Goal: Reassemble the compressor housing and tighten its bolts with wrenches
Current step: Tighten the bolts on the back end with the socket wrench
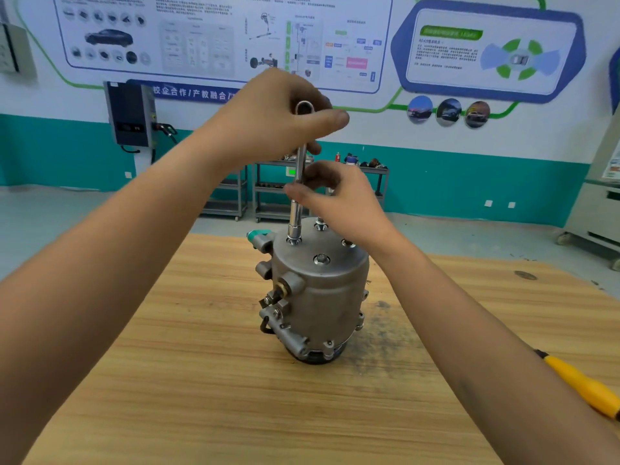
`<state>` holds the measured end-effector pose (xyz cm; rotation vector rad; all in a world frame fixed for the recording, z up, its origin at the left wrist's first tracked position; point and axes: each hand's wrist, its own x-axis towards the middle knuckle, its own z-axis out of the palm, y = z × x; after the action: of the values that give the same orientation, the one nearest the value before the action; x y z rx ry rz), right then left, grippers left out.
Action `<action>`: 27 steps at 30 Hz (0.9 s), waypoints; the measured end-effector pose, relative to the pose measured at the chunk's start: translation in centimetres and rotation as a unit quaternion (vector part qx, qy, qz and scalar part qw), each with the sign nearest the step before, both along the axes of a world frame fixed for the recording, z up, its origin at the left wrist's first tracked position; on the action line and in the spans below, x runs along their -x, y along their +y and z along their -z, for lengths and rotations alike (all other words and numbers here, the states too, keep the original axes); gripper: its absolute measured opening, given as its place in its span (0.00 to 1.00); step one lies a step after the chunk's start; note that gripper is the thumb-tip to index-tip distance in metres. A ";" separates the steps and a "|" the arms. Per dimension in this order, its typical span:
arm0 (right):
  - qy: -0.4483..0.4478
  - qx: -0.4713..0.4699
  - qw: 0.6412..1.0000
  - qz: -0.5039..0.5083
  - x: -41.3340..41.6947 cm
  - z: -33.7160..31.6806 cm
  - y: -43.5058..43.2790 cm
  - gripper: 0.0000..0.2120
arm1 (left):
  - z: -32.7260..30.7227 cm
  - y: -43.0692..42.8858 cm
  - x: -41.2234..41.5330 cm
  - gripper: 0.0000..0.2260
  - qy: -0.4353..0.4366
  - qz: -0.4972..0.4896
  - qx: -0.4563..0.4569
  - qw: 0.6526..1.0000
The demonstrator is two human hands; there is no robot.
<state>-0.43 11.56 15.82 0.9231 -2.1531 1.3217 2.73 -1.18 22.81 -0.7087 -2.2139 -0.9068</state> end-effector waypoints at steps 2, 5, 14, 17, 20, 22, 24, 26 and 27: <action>-0.042 -0.010 0.999 -0.031 -0.1 -0.2 -0.1 0.04 | 1.0 -0.1 0.5 0.07 -0.122 0.127 -0.195 0.965; -0.101 -0.041 0.990 -0.090 -0.5 -0.3 0.1 0.09 | 2.0 0.2 1.1 0.11 -0.236 0.250 -0.364 0.865; -0.016 -0.057 0.997 -0.050 -0.8 -0.2 1.0 0.09 | 0.4 2.8 -1.0 0.18 0.085 -0.177 0.169 0.966; 0.019 -0.040 0.999 -0.021 -1.1 0.0 0.7 0.07 | -0.3 2.5 -2.0 0.18 0.140 -0.253 0.227 0.930; 0.009 -0.035 0.999 -0.025 -1.6 0.1 0.6 0.06 | -0.6 2.4 -2.4 0.19 0.100 -0.196 0.203 0.954; -0.042 -0.019 0.997 -0.066 -1.9 0.0 1.0 0.06 | -0.5 2.3 -2.8 0.17 0.064 -0.151 0.154 0.974; -0.088 -0.012 0.990 -0.113 -2.0 -0.3 1.7 0.08 | -0.5 2.1 -3.2 0.15 0.000 -0.096 0.099 0.990; -0.094 -0.016 0.987 -0.127 -2.2 -0.5 2.4 0.10 | -0.6 1.9 -3.5 0.13 -0.090 -0.013 0.031 0.995; -0.086 -0.015 0.988 -0.126 -2.3 -0.4 2.8 0.11 | -0.6 1.8 -3.5 0.12 -0.127 0.023 0.003 0.992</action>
<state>1.85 14.33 16.23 1.1634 -2.2468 1.5433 6.19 0.62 23.42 -0.6816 -2.4325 -1.0639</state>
